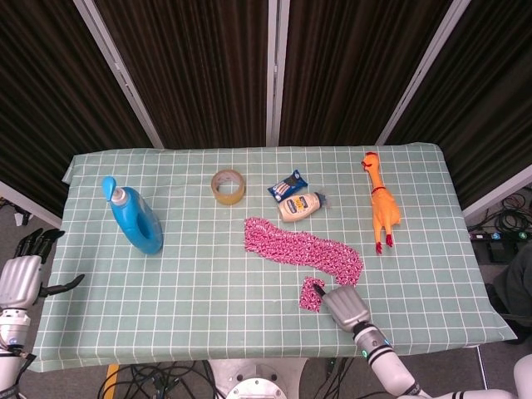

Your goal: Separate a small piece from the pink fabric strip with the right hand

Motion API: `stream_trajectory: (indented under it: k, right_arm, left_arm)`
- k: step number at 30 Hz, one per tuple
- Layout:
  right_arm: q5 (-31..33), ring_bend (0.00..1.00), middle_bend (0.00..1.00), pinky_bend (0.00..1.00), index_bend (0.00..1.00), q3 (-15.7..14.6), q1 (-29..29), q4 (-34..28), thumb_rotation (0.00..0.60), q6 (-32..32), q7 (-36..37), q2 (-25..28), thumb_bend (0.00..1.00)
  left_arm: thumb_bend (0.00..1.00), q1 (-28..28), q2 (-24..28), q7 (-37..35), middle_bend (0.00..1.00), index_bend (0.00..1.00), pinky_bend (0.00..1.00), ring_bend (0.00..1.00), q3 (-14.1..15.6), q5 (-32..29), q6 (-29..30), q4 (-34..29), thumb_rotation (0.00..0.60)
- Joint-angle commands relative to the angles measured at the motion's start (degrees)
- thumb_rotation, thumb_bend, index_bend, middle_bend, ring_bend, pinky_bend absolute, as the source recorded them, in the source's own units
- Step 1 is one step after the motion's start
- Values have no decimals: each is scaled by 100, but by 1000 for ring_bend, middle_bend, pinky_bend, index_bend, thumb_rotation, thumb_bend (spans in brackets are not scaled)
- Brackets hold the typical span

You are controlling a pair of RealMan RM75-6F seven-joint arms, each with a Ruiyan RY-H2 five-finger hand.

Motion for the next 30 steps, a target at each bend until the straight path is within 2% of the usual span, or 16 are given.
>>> stream_trajectory:
  k: [1, 7, 12, 19, 30]
  right_arm:
    - [-87, 829, 942, 717, 114, 23, -17, -96, 600, 134, 23, 77, 966]
    - [-257, 829, 942, 717, 114, 67, -210, -260, 600, 541, 322, 523, 967]
    - [-170, 829, 942, 717, 114, 46, -368, -139, 600, 558, 686, 820, 967]
    - [108, 829, 942, 717, 114, 107, -394, 373, 600, 189, 1047, 749, 967]
    - [362, 829, 942, 717, 114, 205, -302, 607, 600, -128, 1135, 650, 969]
  left_arm:
    - [135, 1, 2, -8, 106, 143, 87, 15, -1, 2, 3, 0, 431]
    - [135, 2, -6, -16, 106, 143, 87, 15, 4, 4, -6, 10, 429]
    - [135, -13, -37, 14, 106, 143, 87, 15, 21, 19, -35, 17, 429]
    - [135, -30, -70, 27, 106, 143, 87, 15, 63, 66, -70, 46, 430]
    - [136, -20, -69, -8, 106, 143, 87, 15, 71, 78, -55, 104, 433]
